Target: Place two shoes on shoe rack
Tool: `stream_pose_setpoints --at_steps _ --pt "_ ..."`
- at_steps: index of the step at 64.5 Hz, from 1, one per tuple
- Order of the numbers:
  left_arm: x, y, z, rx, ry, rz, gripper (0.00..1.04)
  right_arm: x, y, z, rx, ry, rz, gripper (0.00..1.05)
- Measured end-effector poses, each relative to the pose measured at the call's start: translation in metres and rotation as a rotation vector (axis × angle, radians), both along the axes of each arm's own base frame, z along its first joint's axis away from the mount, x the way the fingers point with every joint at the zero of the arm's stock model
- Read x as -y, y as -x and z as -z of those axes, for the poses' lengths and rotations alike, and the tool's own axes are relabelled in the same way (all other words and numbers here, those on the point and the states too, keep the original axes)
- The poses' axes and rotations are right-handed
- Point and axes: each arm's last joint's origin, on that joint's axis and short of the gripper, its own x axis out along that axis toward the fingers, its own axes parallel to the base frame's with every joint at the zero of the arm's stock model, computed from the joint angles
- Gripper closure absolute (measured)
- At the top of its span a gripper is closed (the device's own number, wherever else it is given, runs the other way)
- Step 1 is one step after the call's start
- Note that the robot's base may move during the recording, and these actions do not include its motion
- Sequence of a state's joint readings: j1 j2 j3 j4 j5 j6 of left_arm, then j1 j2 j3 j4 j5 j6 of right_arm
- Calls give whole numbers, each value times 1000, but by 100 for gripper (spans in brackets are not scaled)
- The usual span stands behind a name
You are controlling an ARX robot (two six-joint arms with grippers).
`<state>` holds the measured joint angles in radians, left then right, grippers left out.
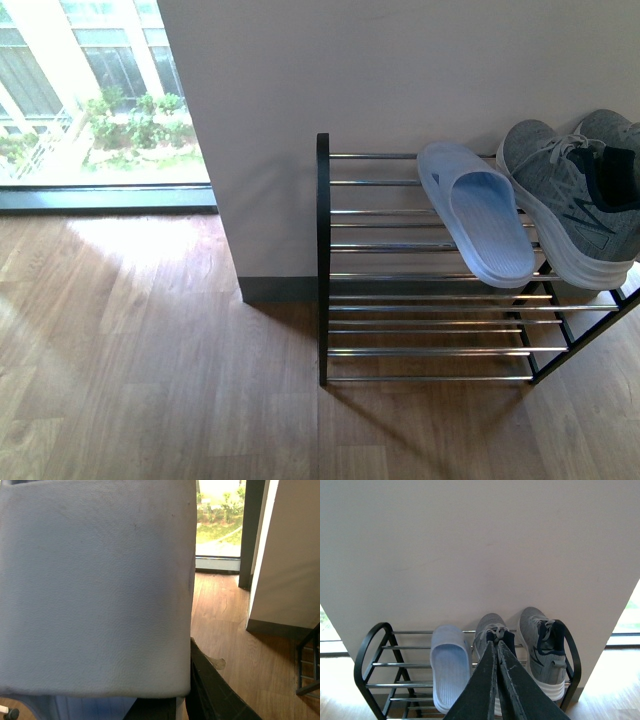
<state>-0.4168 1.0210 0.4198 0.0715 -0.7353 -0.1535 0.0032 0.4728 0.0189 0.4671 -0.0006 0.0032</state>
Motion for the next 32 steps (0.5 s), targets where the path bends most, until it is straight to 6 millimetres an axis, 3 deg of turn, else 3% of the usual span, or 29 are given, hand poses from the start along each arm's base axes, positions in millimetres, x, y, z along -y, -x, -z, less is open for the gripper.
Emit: stream_pose_setpoints --at_steps 32 --pt "0 0 0 0 0 0 103 0 14 -2 6 0 0 103"
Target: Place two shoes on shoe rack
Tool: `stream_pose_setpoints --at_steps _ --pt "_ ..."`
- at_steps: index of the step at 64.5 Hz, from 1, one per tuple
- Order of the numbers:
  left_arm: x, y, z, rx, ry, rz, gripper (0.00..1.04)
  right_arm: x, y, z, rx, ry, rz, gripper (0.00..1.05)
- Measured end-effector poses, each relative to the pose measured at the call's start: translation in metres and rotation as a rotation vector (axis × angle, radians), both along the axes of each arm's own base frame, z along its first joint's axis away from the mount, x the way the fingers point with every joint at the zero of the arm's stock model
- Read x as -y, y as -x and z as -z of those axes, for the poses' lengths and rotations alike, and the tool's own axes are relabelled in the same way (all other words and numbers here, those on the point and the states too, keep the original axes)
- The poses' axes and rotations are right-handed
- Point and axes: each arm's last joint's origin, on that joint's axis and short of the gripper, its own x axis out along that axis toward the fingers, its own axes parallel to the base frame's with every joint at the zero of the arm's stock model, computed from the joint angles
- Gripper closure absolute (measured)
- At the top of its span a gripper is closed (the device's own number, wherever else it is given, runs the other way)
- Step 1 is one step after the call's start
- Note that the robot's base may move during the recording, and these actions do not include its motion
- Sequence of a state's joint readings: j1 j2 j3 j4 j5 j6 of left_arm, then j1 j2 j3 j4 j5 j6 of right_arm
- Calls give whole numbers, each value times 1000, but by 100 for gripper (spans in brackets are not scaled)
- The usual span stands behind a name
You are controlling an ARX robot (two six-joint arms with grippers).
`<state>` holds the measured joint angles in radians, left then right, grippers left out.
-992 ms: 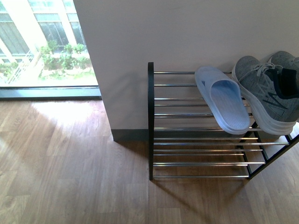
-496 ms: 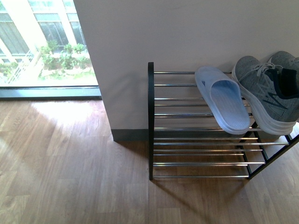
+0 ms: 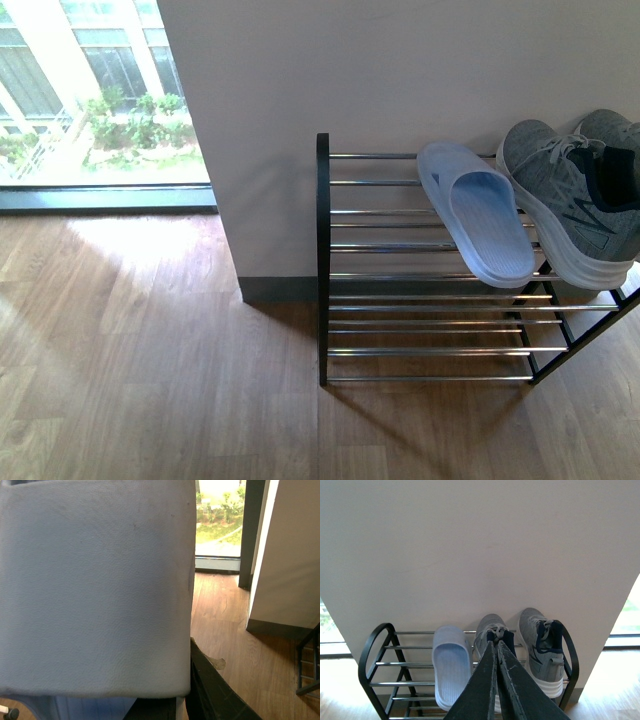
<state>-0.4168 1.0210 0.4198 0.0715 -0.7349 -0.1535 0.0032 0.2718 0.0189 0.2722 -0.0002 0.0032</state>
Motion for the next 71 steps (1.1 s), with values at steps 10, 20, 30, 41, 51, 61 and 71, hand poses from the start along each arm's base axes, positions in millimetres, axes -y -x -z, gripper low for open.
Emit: stream_pose_setpoints --at_steps 10,20,30,41,51,61,71 --pt "0 0 0 0 0 0 103 0 3 0 1 0 0 103" --pt "0 0 0 0 0 0 103 0 6 0 0 0 0 103" --pt "0 0 0 0 0 0 103 0 16 5 -26 0 0 103" --pt "0 0 0 0 0 0 103 0 18 4 -7 0 1 103" --pt "0 0 0 0 0 0 103 0 18 3 -6 1 0 85" --pt "0 0 0 0 0 1 103 0 18 3 -5 1 0 61" --pt "-1 0 0 1 -3 -12 103 0 18 3 -5 1 -3 32"
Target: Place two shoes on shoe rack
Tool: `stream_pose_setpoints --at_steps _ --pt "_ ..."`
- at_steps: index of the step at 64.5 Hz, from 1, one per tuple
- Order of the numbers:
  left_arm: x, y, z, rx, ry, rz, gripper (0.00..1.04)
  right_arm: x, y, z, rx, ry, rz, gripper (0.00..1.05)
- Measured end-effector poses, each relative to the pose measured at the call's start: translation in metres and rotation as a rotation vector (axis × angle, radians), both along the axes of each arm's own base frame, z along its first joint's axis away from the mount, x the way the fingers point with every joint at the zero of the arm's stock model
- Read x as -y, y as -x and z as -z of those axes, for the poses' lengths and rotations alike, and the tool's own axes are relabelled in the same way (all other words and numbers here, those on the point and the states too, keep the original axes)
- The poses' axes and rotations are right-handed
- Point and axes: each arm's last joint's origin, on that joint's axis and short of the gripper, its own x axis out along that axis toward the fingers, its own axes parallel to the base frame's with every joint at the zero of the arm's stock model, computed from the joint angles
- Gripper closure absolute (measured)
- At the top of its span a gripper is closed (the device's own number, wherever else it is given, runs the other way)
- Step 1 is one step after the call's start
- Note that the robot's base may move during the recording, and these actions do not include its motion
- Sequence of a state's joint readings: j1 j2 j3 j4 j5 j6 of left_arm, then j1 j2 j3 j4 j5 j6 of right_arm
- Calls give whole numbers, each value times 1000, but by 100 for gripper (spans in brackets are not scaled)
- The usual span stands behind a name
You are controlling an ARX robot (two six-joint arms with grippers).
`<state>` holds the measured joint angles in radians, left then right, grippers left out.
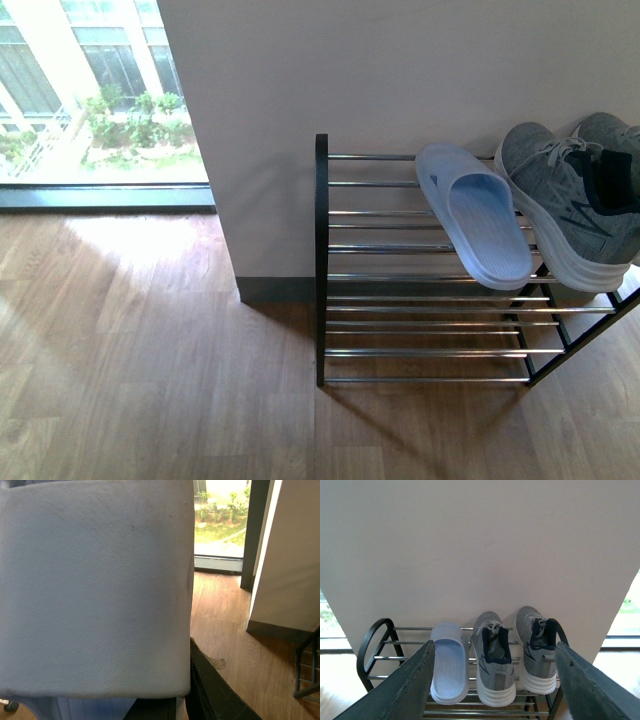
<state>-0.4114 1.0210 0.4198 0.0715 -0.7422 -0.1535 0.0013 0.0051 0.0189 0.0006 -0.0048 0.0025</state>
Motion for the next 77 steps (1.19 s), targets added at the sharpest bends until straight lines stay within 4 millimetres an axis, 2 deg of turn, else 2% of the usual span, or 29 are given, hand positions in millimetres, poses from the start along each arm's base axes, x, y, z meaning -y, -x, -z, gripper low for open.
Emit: stream_pose_setpoints --at_steps 5,8,41,47,52,55,64,77 --pt "1 0 0 -1 3 8 103 0 0 0 -1 0 0 13" --pt "0 0 0 -1 2 6 103 0 0 0 -1 0 1 8" --pt "2 1 0 -3 5 21 103 0 0 0 0 -1 11 9" --pt "3 -8 2 54 111 -47 103 0 0 0 0 -1 10 9" --pt "13 -46 9 60 357 -20 103 0 0 0 0 0 8 9" --pt "19 -68 18 30 424 2 103 0 0 0 0 0 8 9" --pt "31 -117 48 -84 526 54 103 0 0 0 0 0 8 9" --pt "48 -179 90 -257 566 136 103 0 0 0 0 0 7 9"
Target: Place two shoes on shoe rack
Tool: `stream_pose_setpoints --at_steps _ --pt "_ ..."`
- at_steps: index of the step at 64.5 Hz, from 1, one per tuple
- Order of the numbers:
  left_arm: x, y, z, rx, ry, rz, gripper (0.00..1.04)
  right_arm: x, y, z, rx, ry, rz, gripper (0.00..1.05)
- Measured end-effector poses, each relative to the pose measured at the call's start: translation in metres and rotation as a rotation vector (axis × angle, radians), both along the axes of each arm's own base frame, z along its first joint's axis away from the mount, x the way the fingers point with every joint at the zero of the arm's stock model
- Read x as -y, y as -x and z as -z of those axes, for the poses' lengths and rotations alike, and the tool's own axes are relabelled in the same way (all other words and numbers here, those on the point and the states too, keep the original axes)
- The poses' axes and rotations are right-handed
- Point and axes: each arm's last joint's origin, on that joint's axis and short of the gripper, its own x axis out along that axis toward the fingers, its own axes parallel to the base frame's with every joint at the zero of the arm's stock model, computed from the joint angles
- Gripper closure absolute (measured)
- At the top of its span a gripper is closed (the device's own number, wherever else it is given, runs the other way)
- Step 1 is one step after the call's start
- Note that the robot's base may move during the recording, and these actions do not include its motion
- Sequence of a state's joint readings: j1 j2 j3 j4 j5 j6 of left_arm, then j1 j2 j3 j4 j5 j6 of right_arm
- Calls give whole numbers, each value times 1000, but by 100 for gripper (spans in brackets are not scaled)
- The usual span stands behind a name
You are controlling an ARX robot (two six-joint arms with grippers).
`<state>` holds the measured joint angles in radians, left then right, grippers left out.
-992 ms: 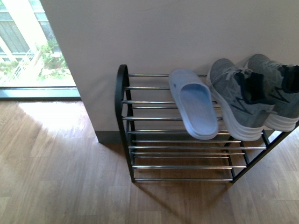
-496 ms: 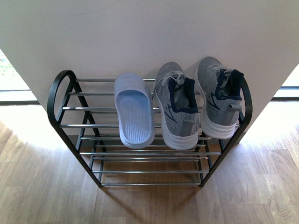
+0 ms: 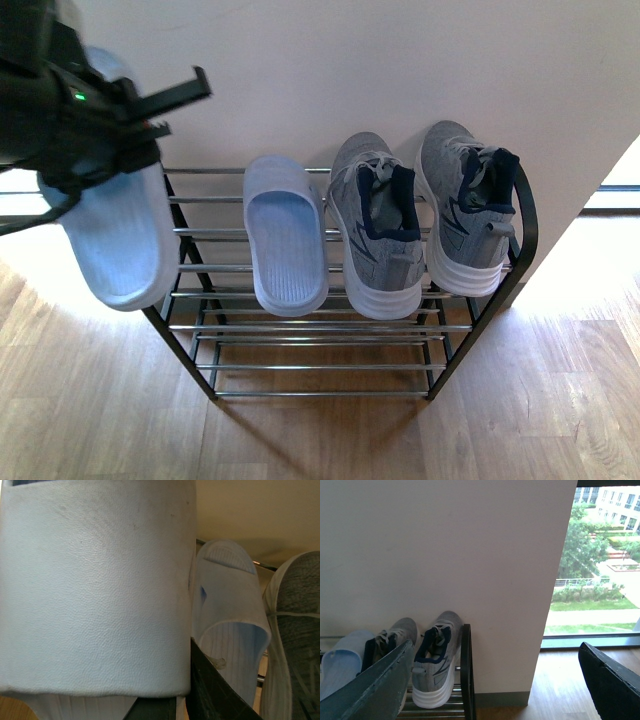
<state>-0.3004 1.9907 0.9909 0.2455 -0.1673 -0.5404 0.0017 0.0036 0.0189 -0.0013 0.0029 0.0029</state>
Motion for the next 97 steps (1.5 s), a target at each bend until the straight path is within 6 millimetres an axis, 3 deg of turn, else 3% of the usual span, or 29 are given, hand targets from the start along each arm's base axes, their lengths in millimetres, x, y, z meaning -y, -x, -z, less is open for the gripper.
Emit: stream_pose_setpoints --at_steps 8,24,41,57,68,79,94,97 --pt "0 -50 26 -77 11 25 103 0 0 0 0 0 0 9" --pt "5 -92 44 -112 13 92 103 0 0 0 0 0 0 9" --pt "13 -102 54 -125 26 171 103 0 0 0 0 0 0 9" --pt "13 -102 63 -180 -77 187 103 0 0 0 0 0 0 9" --pt "11 -101 67 -195 -137 213 78 0 0 0 0 0 0 9" --pt "12 -91 51 -113 -138 213 52 0 0 0 0 0 0 9" --pt "7 -41 -14 71 -201 92 9 0 0 0 0 0 0 9" --pt "4 -30 -25 98 -213 65 8 0 0 0 0 0 0 9"
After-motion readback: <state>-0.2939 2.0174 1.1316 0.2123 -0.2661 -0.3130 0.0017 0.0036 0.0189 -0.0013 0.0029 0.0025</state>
